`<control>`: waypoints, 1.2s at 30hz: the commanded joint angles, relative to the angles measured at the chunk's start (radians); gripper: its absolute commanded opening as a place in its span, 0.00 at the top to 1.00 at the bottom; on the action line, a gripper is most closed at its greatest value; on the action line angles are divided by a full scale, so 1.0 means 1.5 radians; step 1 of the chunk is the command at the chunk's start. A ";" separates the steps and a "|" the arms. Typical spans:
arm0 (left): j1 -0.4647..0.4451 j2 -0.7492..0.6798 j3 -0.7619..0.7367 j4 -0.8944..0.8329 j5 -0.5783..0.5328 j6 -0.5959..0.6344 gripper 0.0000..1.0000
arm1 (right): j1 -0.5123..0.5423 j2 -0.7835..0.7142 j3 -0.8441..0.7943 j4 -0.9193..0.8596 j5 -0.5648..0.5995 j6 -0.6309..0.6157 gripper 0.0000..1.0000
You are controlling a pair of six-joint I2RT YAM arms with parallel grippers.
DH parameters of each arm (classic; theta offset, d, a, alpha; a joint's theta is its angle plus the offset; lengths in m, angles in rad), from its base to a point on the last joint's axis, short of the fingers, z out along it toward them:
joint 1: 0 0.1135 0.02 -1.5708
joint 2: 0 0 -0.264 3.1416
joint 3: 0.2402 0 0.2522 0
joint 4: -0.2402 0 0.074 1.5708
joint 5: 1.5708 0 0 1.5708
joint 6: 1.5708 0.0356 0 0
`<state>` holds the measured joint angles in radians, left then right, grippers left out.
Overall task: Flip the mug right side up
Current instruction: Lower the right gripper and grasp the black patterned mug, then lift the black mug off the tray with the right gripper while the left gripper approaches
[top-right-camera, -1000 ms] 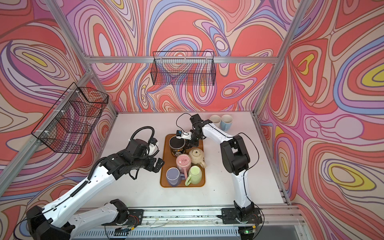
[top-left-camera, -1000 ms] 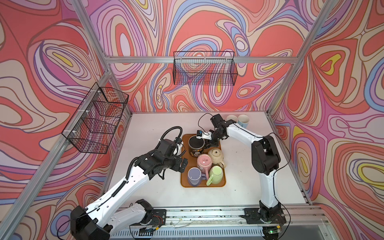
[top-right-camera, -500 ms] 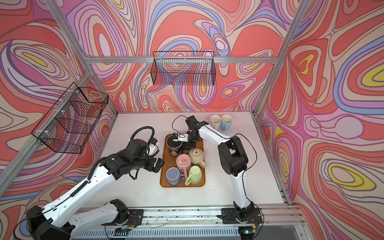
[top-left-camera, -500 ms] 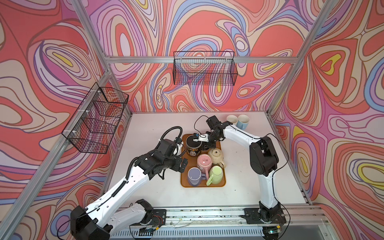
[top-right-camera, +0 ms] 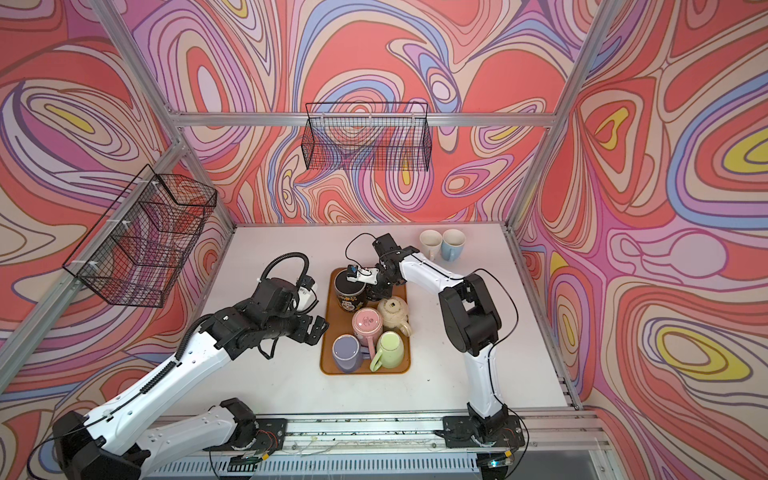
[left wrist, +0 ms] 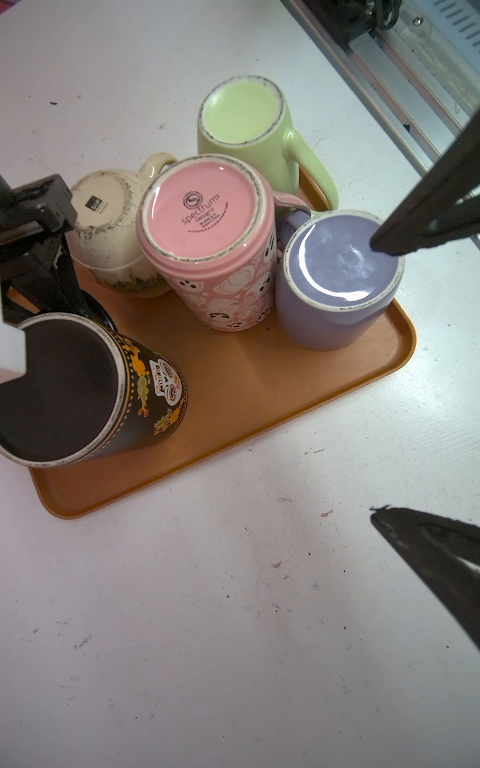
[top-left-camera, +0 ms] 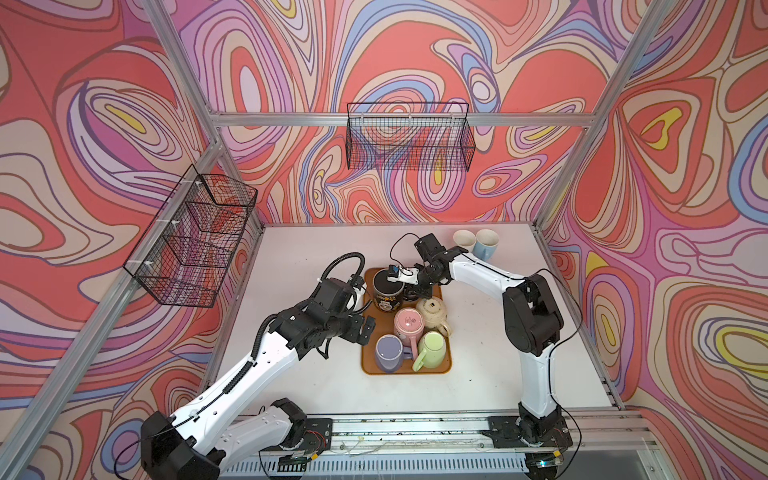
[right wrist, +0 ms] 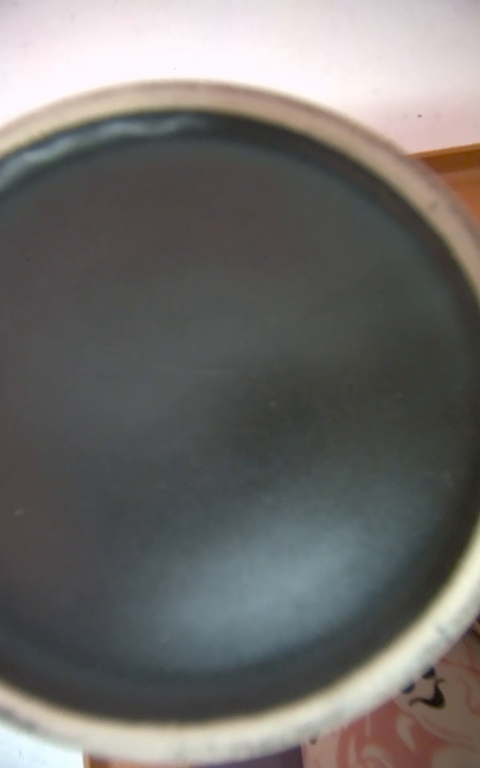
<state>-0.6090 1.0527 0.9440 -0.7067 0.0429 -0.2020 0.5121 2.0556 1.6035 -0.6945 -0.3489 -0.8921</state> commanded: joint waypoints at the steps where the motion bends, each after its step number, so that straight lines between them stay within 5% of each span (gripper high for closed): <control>1: -0.003 -0.010 -0.003 0.004 -0.010 0.008 0.02 | 0.004 -0.073 -0.022 0.074 -0.021 0.038 1.00; 17: -0.002 -0.055 -0.003 0.037 -0.040 -0.008 0.02 | 0.004 -0.256 -0.131 0.181 -0.029 0.179 1.00; 26: -0.001 -0.093 -0.001 0.101 -0.024 -0.070 0.02 | 0.002 -0.369 -0.228 0.329 -0.060 0.365 1.00; 36: -0.001 -0.110 -0.122 0.395 0.092 -0.197 0.03 | 0.001 -0.490 -0.332 0.507 -0.046 0.589 1.00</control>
<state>-0.6090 0.8730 0.7925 -0.3111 0.1028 -0.4194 0.5121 1.4113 1.1095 -0.1936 -0.3859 -0.1539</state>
